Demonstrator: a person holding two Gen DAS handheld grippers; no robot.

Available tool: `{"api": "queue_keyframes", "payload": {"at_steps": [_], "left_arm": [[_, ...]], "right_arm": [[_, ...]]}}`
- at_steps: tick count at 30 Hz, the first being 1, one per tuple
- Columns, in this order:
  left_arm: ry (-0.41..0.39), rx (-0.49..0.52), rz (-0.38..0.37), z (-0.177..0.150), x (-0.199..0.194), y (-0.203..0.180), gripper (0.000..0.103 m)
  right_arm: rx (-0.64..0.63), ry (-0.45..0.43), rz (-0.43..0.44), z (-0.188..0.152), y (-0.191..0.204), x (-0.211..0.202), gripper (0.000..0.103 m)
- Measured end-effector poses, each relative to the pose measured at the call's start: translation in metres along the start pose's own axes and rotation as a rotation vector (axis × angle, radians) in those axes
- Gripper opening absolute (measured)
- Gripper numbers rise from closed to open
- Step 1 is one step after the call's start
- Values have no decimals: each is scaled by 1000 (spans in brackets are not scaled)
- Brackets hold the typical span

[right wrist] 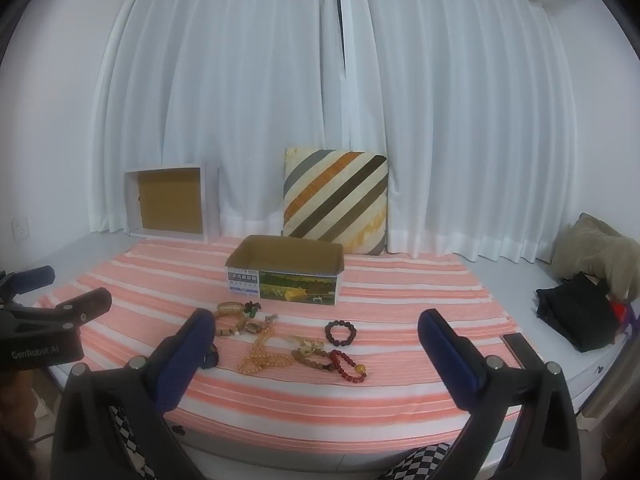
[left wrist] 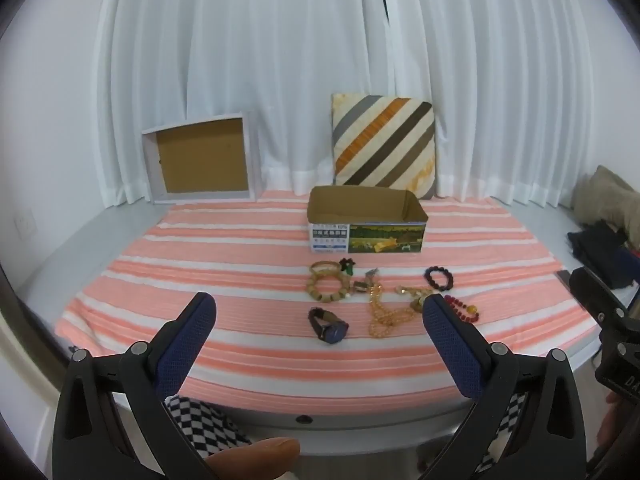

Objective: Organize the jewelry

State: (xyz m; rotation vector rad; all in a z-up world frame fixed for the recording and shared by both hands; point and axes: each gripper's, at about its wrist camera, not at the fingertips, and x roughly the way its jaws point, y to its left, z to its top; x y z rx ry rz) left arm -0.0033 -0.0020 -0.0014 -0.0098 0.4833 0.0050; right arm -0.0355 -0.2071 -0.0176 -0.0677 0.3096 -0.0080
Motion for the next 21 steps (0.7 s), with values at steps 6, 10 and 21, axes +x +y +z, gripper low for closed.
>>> {"api": "queue_keyframes", "payload": {"at_steps": [6, 10, 21], "left_arm": [[1, 0, 1, 2, 1, -1, 103], [-1, 1, 0, 2, 0, -1, 103], [-3, 1, 0, 2, 0, -3, 103]], "right_arm": [[0, -1, 1, 0, 1, 1, 103], [1, -2, 1, 1, 2, 0, 103], [0, -4, 0, 0, 0, 1, 103]]}}
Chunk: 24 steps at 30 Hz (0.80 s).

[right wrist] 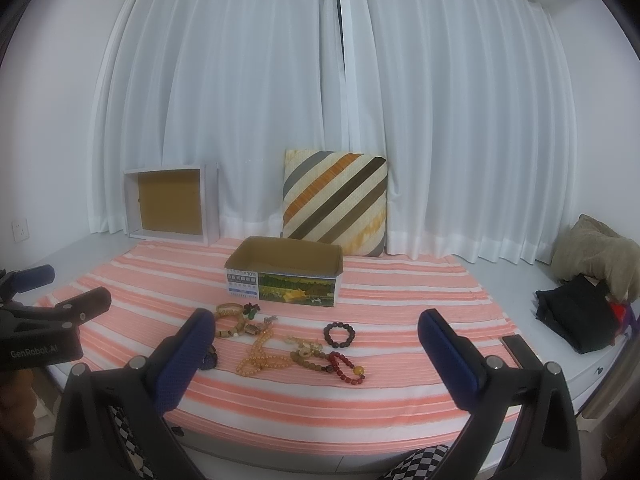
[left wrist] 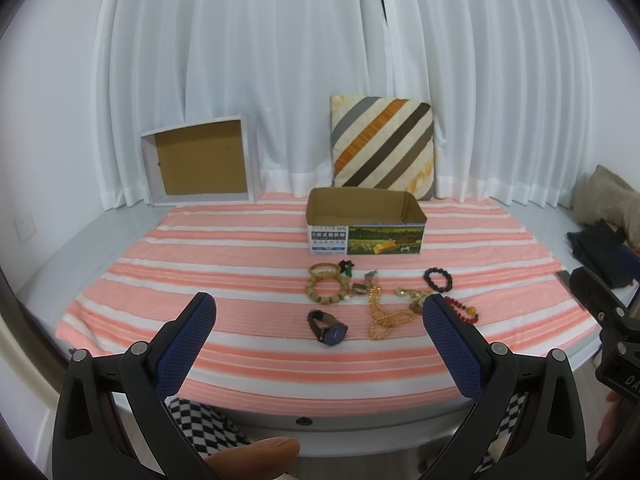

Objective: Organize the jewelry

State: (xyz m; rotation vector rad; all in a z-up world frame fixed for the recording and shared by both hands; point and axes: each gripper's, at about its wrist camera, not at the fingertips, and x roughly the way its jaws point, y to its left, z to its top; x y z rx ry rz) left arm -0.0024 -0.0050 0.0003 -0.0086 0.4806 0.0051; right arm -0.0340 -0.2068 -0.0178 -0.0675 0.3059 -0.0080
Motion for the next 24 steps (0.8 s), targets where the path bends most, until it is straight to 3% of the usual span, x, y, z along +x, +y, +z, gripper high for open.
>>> {"api": "queue_keyframes", "payload": {"at_steps": [24], "left_arm": [[-3, 3, -3, 3, 1, -1, 103]], "right_arm": [[0, -12, -3, 7, -4, -3, 103]]}}
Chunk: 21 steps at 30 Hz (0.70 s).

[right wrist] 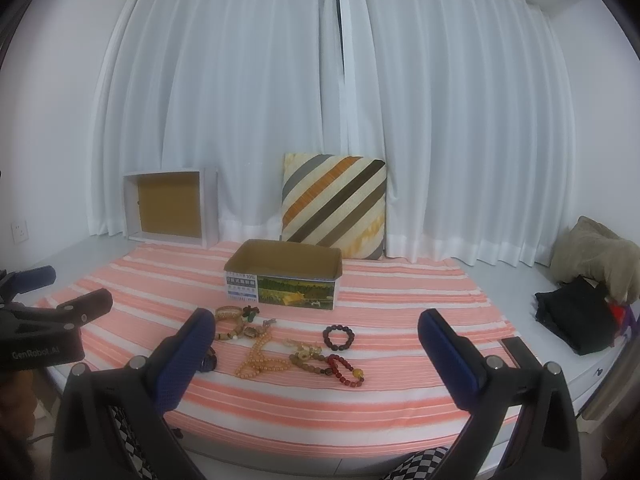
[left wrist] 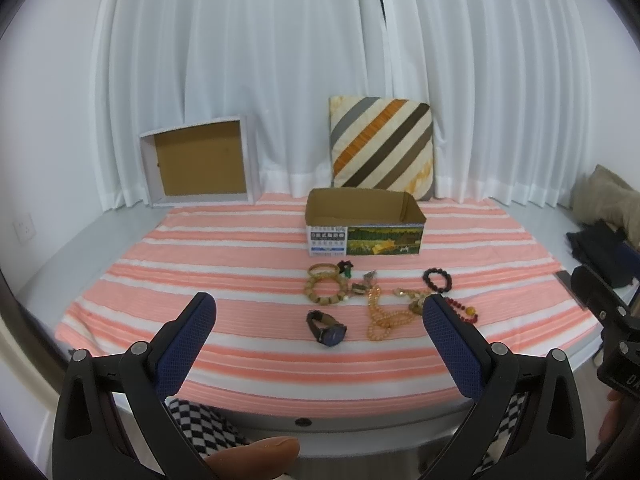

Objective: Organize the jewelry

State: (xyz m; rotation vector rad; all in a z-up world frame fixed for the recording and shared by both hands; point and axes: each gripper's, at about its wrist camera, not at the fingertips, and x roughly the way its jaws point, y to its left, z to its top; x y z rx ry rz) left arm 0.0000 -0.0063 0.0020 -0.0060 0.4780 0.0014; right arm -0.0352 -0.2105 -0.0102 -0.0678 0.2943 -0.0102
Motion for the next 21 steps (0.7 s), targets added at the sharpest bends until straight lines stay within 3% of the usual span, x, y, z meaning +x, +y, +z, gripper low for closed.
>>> {"api": "queue_keyframes", "payload": {"at_steps": [21], "left_arm": [[7, 2, -2, -6, -2, 2, 103]], "right_arm": [[-2, -1, -1, -2, 1, -2, 103]]}}
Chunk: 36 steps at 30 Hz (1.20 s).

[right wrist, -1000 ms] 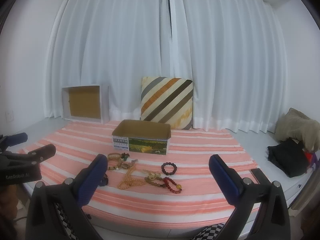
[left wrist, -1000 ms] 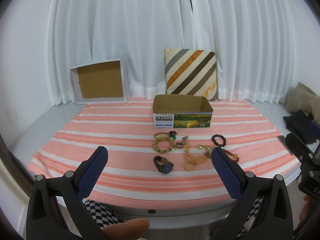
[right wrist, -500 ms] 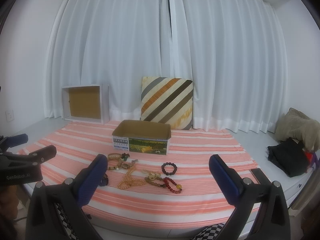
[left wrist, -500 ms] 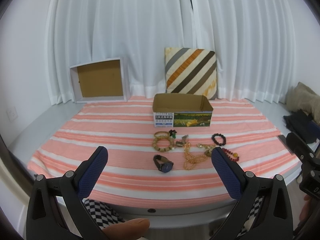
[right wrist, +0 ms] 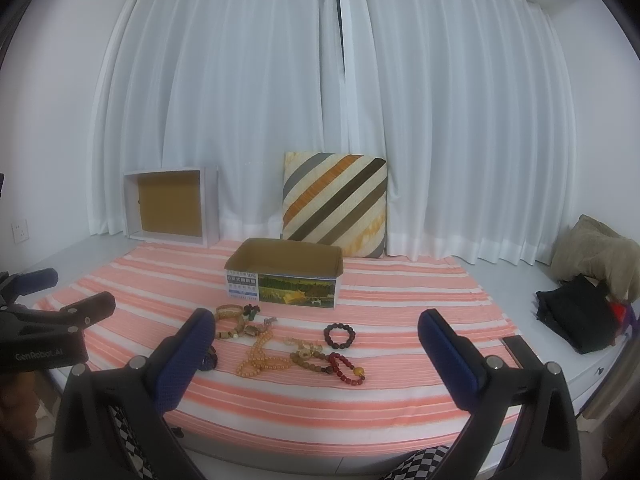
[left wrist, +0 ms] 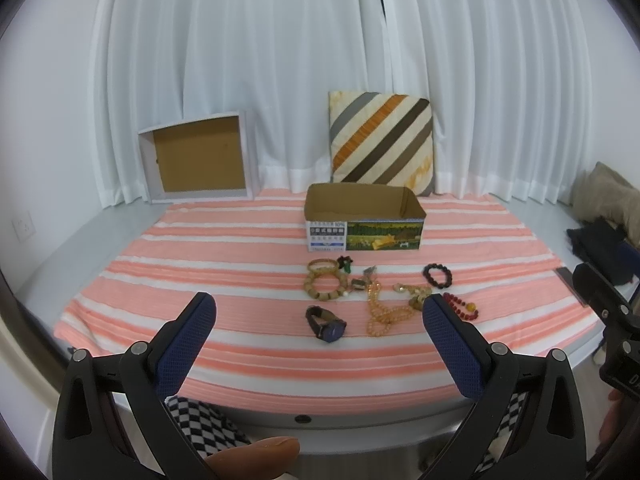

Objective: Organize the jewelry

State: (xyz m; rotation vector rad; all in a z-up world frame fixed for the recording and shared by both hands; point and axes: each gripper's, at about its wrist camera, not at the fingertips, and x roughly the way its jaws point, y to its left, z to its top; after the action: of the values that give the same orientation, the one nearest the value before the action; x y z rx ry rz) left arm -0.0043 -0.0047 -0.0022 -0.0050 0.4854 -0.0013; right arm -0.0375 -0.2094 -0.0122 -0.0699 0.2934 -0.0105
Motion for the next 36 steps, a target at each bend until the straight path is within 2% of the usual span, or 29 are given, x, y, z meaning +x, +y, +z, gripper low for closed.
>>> {"api": "queue_keyframes", "payload": {"at_steps": [26, 36], "left_arm": [[52, 9, -2, 2, 12, -2, 103], [146, 34, -23, 0, 42, 1, 103]], "right_arm": [[1, 22, 6, -7, 2, 5, 103], [33, 50, -26, -9, -9, 24, 103]]}}
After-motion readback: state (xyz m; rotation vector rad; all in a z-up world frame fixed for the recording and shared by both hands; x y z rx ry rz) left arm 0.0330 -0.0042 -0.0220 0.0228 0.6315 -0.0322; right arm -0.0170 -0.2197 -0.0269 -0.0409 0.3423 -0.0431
